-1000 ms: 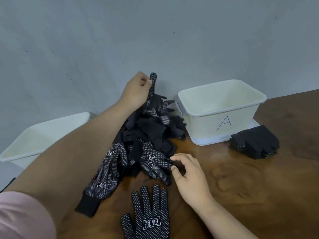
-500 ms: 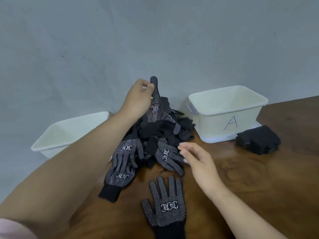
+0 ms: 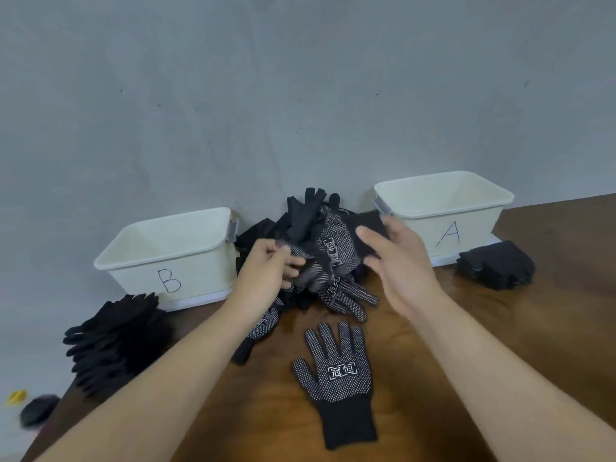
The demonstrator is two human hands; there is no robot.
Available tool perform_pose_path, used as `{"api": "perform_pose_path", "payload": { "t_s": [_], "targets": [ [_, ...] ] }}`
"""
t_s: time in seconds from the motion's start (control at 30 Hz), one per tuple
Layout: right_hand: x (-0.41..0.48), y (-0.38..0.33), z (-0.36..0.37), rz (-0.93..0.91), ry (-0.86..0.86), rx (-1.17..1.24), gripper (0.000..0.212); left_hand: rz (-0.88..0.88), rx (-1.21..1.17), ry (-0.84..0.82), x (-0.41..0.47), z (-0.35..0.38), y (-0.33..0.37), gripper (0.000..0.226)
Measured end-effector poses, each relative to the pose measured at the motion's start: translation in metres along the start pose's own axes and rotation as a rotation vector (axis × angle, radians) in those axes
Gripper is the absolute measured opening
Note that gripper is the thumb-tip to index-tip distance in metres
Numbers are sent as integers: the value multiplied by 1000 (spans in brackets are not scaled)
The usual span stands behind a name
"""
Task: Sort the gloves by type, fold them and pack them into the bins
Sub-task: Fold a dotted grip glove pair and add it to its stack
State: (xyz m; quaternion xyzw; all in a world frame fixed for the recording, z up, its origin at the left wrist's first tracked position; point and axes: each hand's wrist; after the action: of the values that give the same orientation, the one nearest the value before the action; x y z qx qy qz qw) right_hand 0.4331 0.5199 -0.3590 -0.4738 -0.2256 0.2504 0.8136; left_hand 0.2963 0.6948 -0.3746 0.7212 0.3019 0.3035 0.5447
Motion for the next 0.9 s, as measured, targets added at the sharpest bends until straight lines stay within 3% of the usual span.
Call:
{"api": "perform_pose_path", "payload": {
  "t_s": [0.13, 0.23, 0.3, 0.4, 0.5, 0.63, 0.8, 0.9],
  "targets": [
    [16, -30, 17, -161, -182, -306, 30, 67, 49, -35, -12, -13, -6, 23],
    [23, -42, 26, -159, -298, -429, 41, 218, 42, -213, -15, -14, 18, 46],
    [25, -47, 33, -144, -352, -463, 48, 240, 33, -296, -18, -11, 34, 44],
    [28, -48, 36, -136, -364, -505, 51, 213, -43, -302, -18, -5, 46, 45],
    [27, -46, 36, -140, -356, -473, 52, 248, 25, -233, -16, -3, 47, 68],
    [24, -33, 31, -78, -367, -333, 54, 255, -24, -190, -17, -3, 43, 37],
    [12, -4, 24, -86, -276, -339, 25, 276, 18, -133, -25, 1, 43, 37],
    [10, 1, 18, -133, -215, -358, 15, 288, 37, -178, -27, -3, 38, 35]
  ]
}}
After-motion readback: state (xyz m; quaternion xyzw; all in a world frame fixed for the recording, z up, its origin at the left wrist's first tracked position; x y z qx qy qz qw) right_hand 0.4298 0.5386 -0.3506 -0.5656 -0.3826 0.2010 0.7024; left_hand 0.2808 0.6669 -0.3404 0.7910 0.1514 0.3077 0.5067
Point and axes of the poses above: each hand's wrist, its own x-axis towards the middle knuckle, its own z-axis out of the palm, y = z × x
